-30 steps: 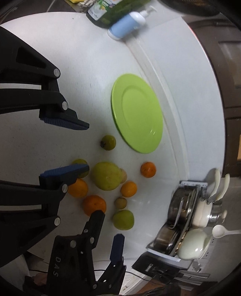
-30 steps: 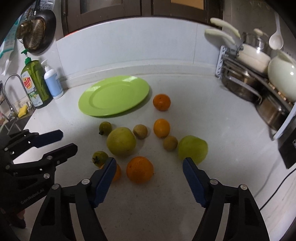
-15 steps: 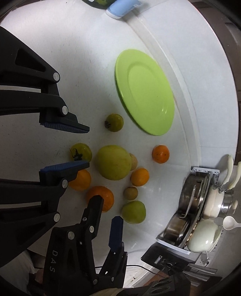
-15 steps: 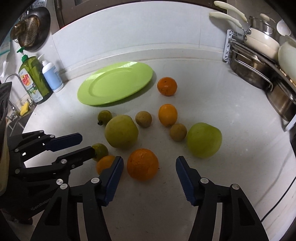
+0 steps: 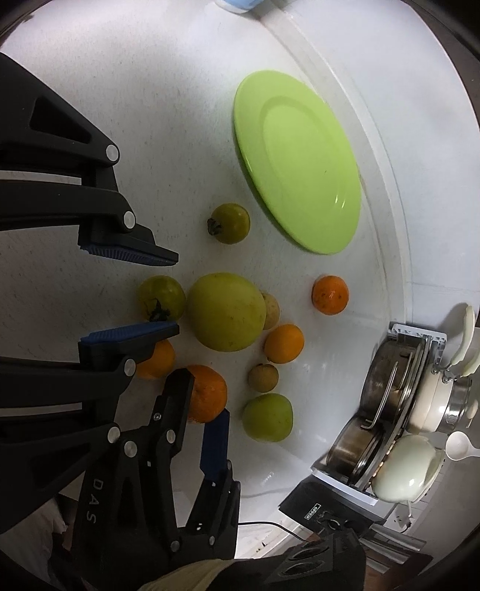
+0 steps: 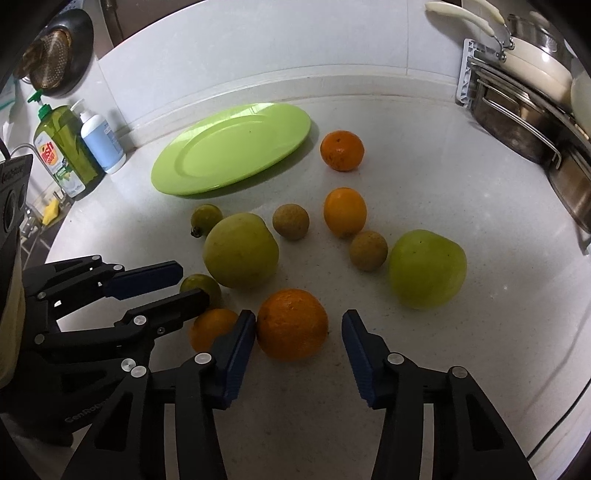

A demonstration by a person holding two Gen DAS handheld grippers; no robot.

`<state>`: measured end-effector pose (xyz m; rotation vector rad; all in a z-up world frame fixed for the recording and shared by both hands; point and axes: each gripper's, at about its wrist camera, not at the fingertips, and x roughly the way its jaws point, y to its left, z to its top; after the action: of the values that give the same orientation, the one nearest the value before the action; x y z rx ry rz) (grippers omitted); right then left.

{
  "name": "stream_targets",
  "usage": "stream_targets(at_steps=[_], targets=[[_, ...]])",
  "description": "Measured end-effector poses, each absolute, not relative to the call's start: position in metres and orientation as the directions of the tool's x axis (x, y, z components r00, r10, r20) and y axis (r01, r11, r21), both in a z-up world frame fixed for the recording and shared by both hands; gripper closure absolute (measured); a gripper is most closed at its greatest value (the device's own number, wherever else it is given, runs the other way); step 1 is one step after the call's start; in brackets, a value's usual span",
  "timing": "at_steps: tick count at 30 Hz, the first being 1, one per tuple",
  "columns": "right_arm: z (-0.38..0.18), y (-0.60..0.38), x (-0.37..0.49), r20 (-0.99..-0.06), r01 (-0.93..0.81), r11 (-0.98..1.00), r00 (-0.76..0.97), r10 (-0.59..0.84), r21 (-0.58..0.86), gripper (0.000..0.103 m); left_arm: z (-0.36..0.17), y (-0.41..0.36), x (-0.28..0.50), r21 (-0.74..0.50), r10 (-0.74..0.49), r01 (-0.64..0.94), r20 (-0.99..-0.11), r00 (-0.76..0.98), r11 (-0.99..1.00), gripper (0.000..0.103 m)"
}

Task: Organize fruits
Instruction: 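Move left tool to the small green fruit while right tool moves to an orange, then close left tool on the small green fruit while right tool grasps the orange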

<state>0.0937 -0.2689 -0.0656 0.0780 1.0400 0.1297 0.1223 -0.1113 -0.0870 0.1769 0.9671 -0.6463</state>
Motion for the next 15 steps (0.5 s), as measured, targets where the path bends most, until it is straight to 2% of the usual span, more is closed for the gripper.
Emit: stream_targets(at_steps=[4,15], targets=[[-0.0688,-0.2702,0.0949,-0.859,-0.07,0.988,0.488,0.155,0.138,0.061,-0.0893,-0.1141,0.1232,-0.148,-0.437,0.588,-0.813,0.385,0.795,0.072],[-0.0694,-0.2699,0.0944,-0.859,-0.069,0.989,0.489,0.15,0.133,0.062,-0.0883,-0.1156,0.1204,-0.14,-0.432,0.59,-0.814,0.389,0.795,0.076]])
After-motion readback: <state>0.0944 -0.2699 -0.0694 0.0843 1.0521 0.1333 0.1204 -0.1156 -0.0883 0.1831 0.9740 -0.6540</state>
